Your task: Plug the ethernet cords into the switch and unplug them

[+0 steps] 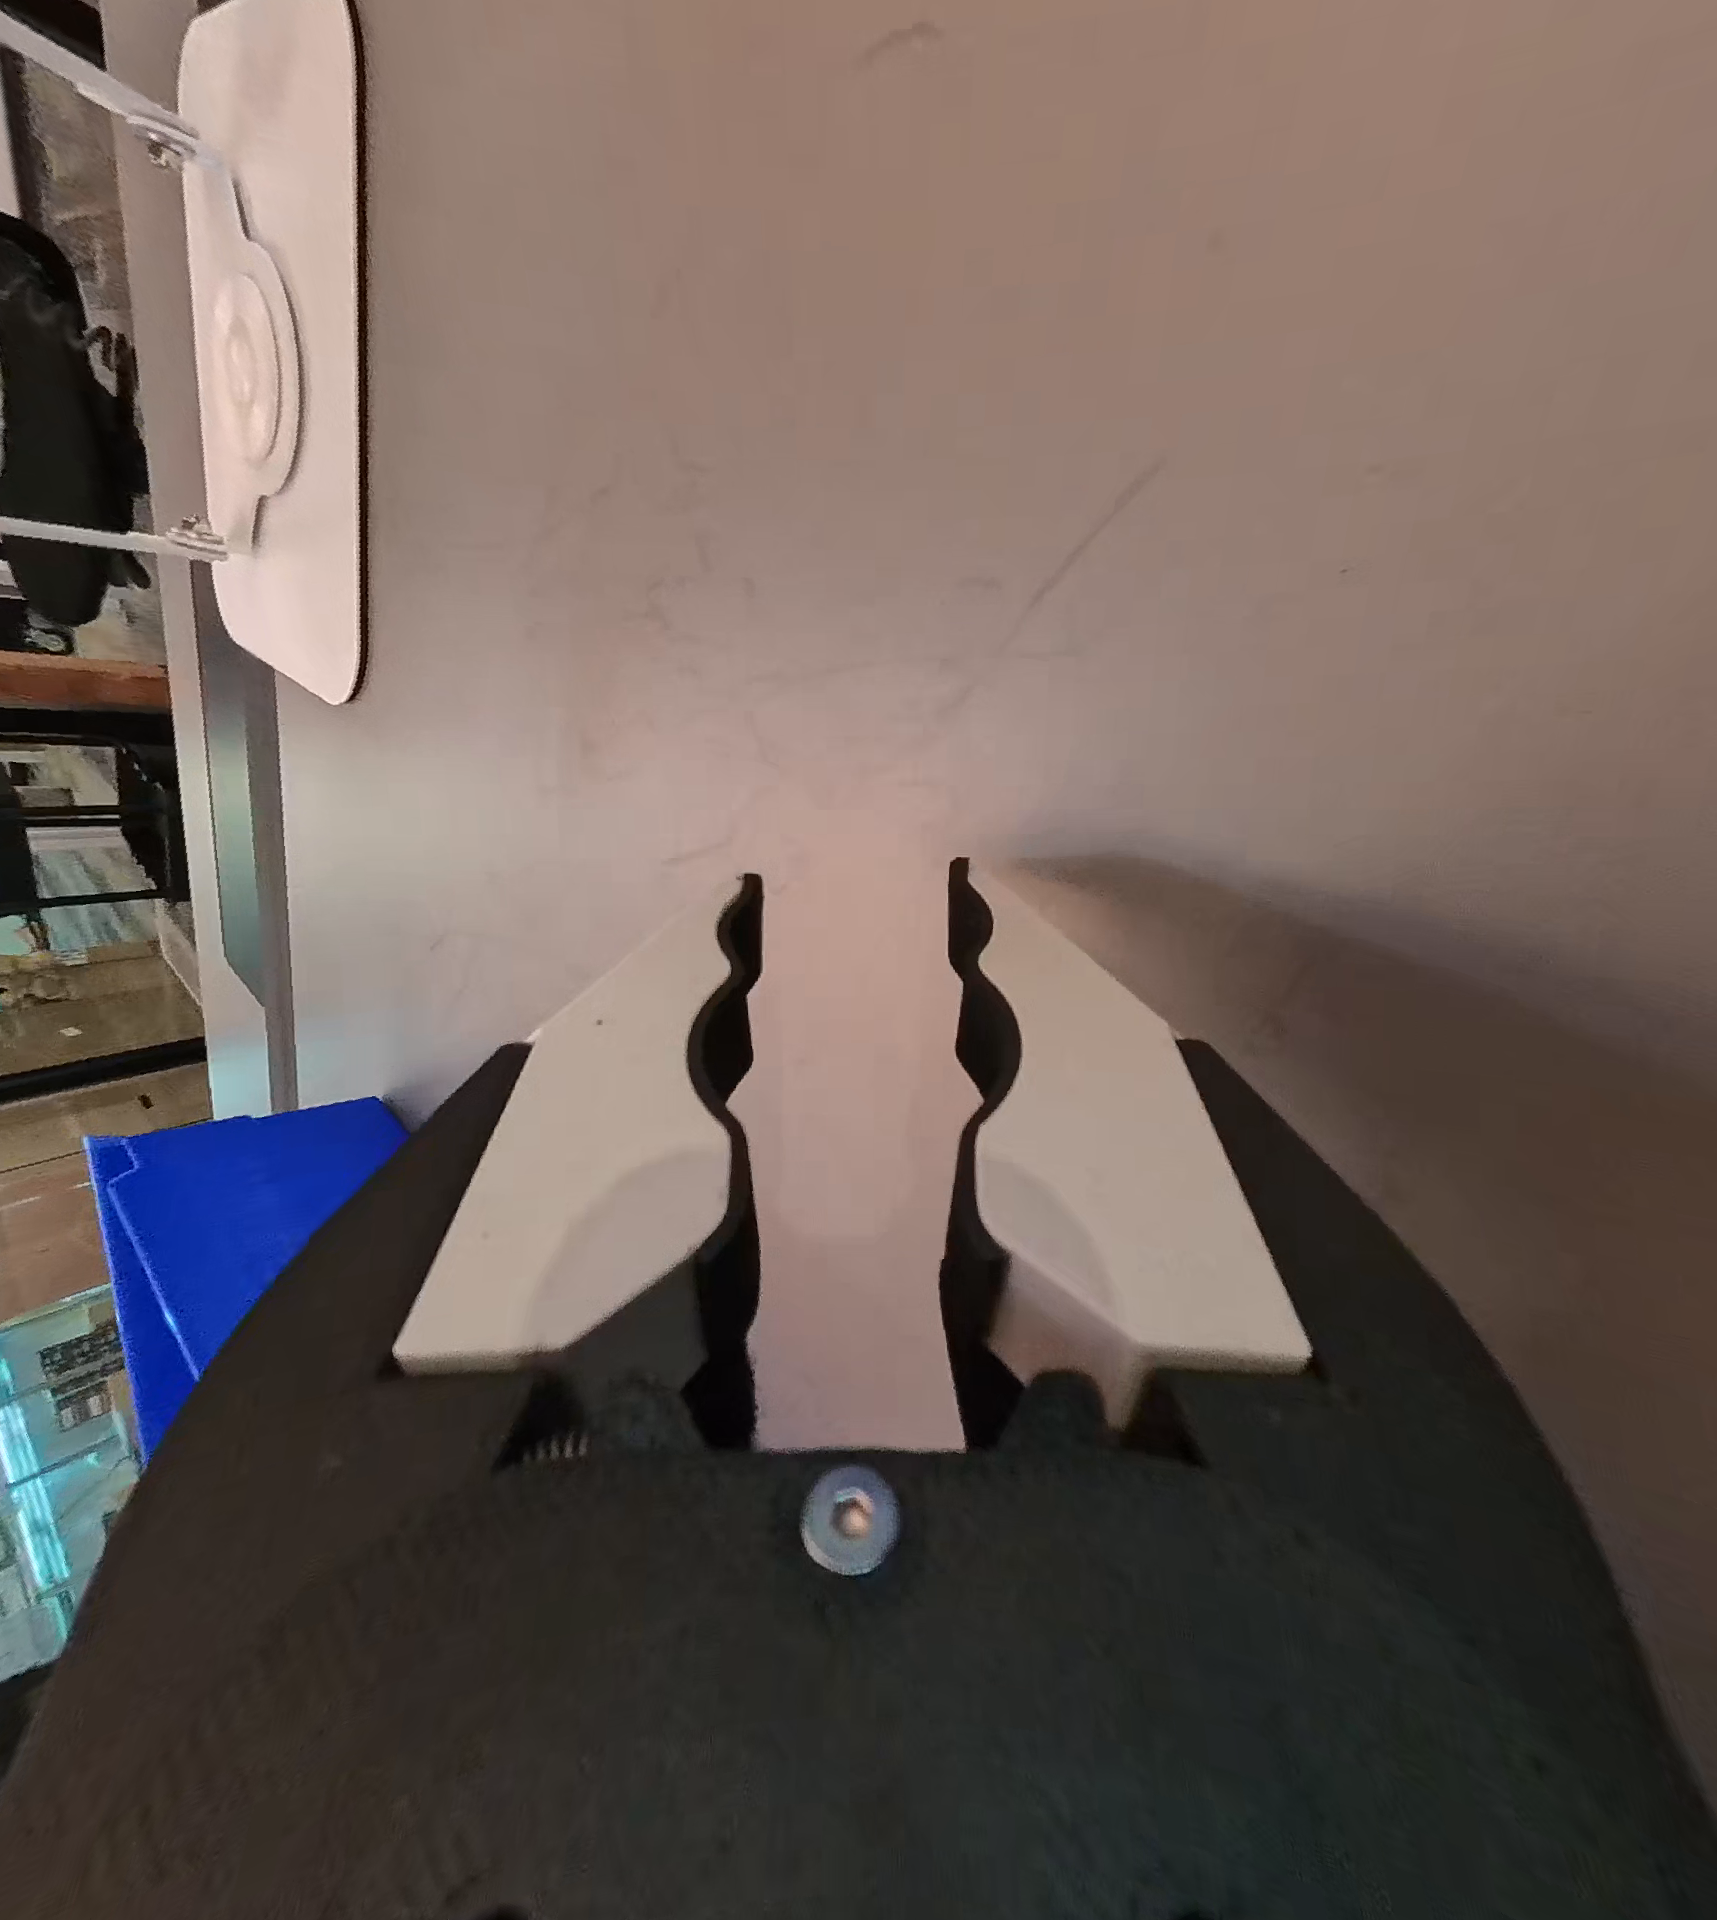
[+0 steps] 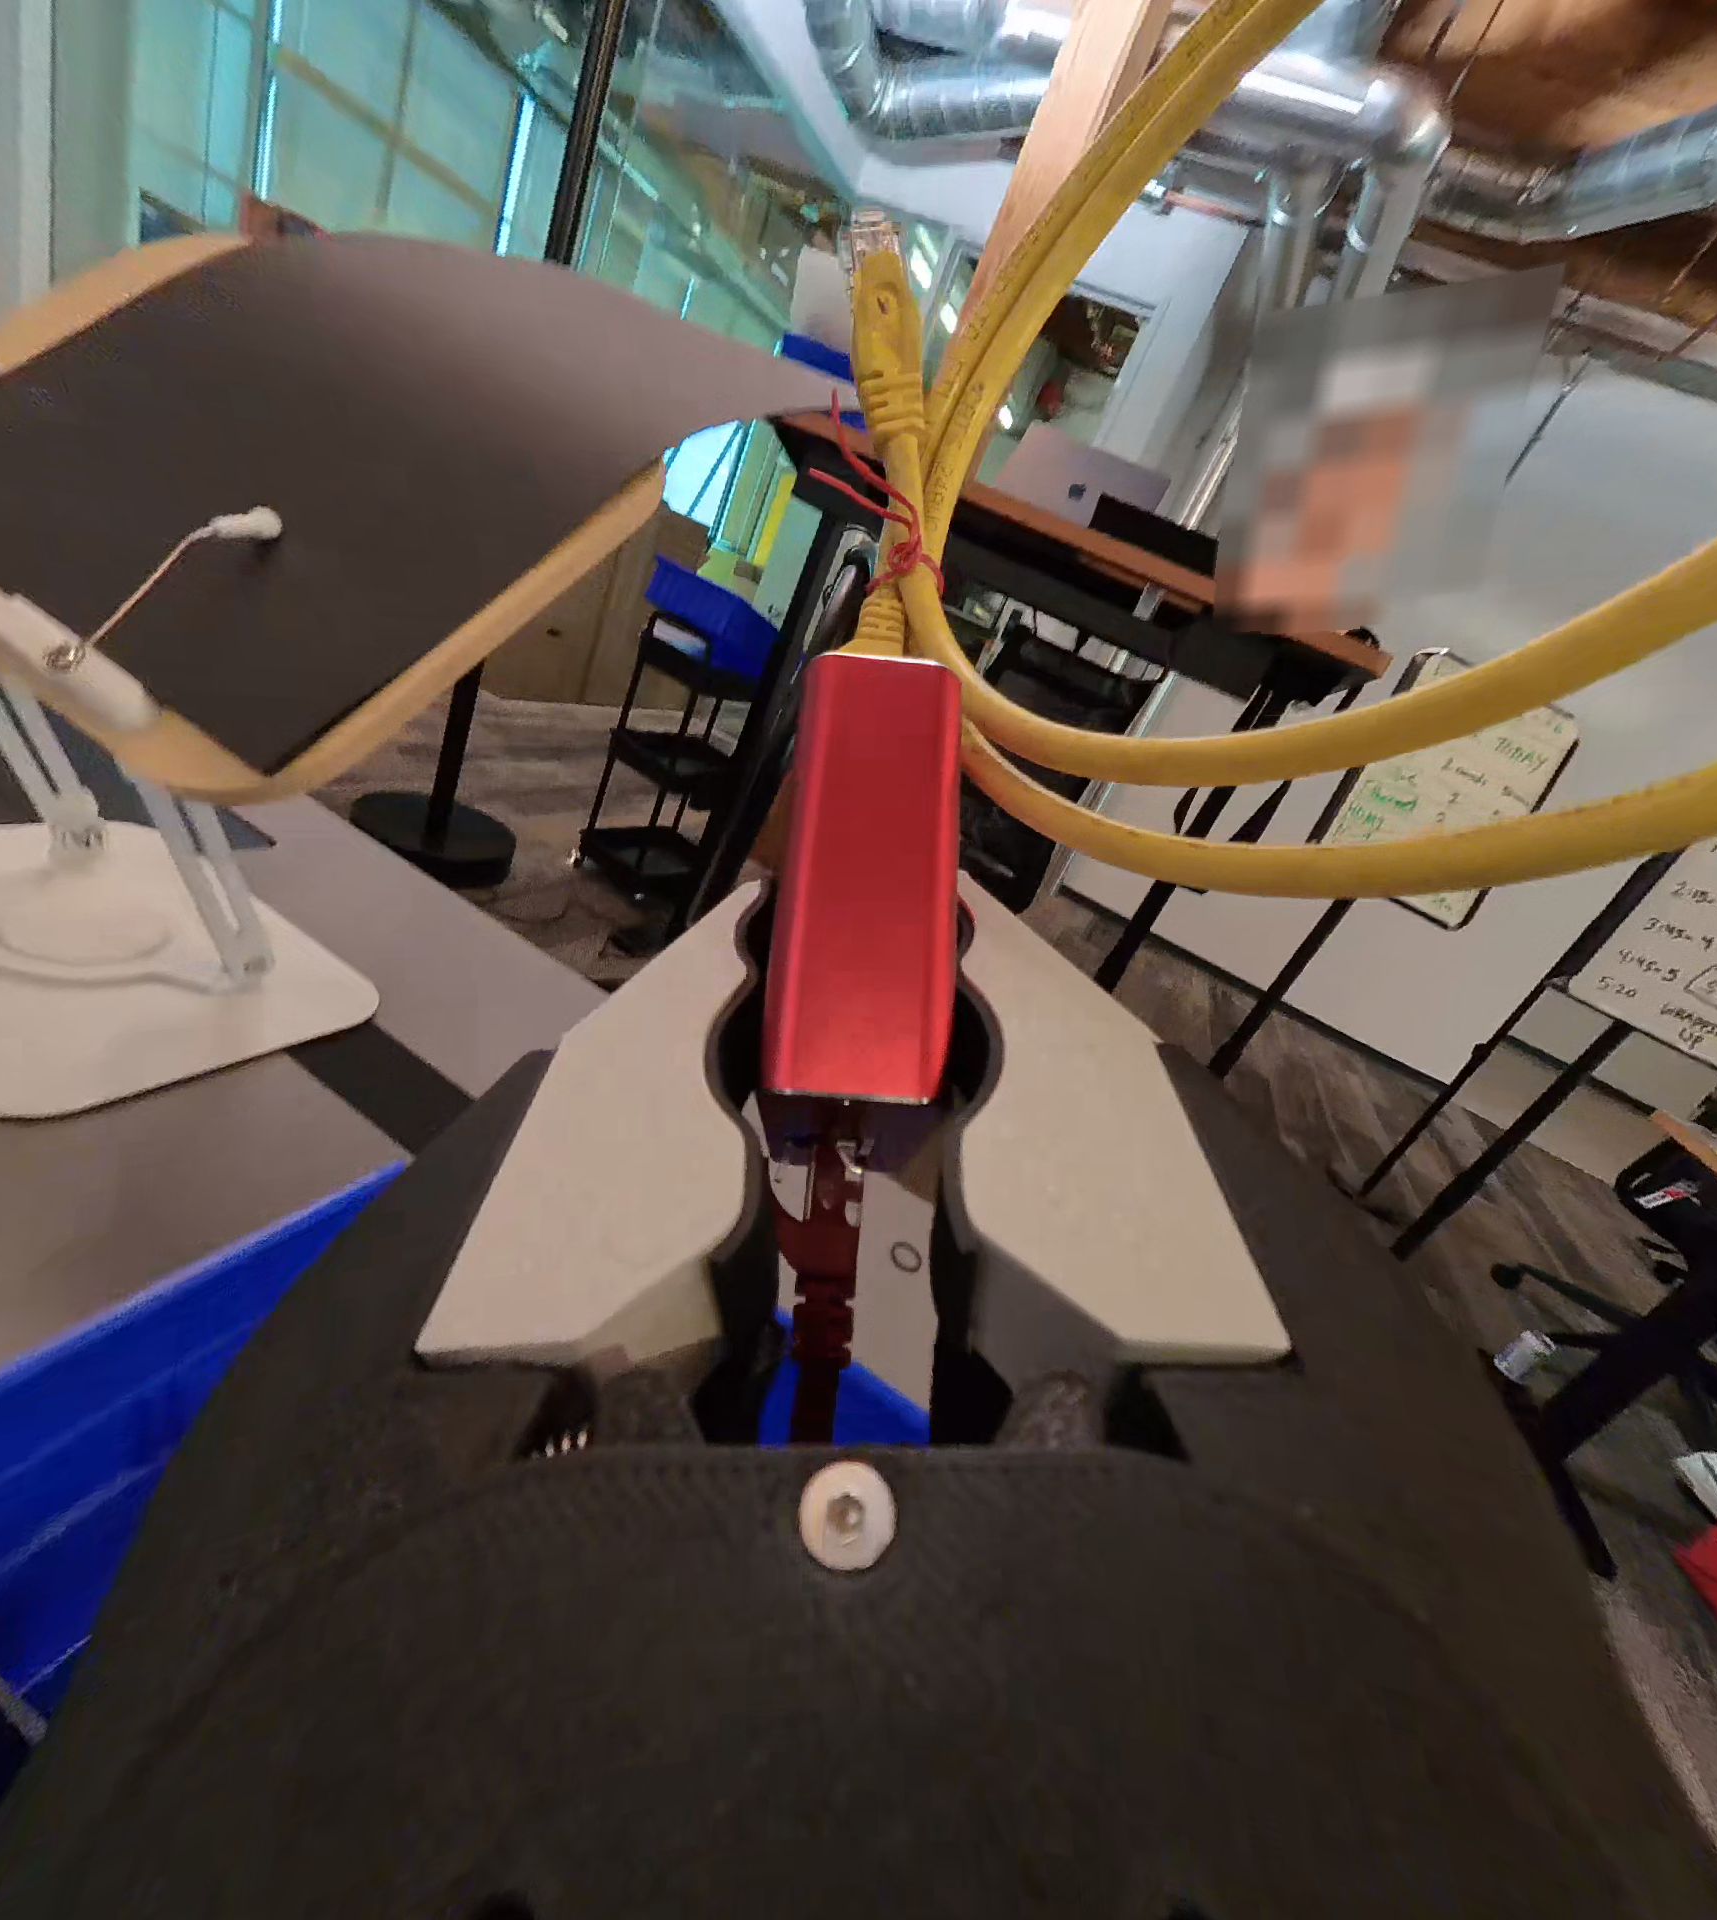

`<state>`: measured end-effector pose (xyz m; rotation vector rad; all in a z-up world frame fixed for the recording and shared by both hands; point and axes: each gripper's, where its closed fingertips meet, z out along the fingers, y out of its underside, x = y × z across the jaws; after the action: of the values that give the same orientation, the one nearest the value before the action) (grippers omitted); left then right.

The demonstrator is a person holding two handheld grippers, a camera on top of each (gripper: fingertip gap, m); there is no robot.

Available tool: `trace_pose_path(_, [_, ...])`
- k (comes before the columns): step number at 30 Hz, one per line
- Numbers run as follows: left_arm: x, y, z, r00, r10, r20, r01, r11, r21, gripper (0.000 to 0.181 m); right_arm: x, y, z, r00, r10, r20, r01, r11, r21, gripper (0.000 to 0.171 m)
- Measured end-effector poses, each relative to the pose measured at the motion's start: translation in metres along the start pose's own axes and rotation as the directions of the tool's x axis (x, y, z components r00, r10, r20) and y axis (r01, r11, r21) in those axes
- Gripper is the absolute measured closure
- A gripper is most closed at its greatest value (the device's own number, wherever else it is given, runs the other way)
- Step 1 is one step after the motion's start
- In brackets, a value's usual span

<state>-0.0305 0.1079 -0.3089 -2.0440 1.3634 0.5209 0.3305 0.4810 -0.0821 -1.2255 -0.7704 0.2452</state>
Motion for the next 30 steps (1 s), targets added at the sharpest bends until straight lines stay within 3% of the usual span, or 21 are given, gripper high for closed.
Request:
trace_pose_path(9, [0.008, 0.002, 0.006, 1.0, 0.025, -0.015, -0.025, 0.999, -0.02, 0.151, -0.009, 0.001, 0.005, 0.978, -0.148, 0.15, 0.17, 0.975, -0.145, 0.144])
trace_pose_path(12, [0.009, 0.002, 0.006, 1.0, 0.017, -0.017, -0.018, 1.0, -0.018, 0.153, -0.004, -0.009, 0.013, 0.971, -0.167, 0.169, 0.187, 0.976, -0.108, 0.144])
trace_pose_path(20, [0.013, 0.008, 0.004, 1.0, 0.004, -0.019, -0.005, 1.0, -0.02, 0.159, 0.037, -0.057, 0.023, 0.998, -0.065, 0.014, 0.063, 0.992, 0.107, 0.144])
trace_pose_path(26, [0.014, 0.007, 0.005, 1.0, -0.004, -0.014, 0.004, 1.0, -0.013, 0.163, 0.043, -0.016, 0.03, 0.986, -0.117, -0.115, 0.121, 0.992, 0.032, 0.145])
trace_pose_path(30, [0.014, 0.009, 0.005, 1.0, -0.003, -0.017, 0.003, 1.0, -0.012, 0.165, 0.02, 0.019, 0.034, 0.99, -0.112, -0.084, 0.109, 0.993, -0.046, 0.145])
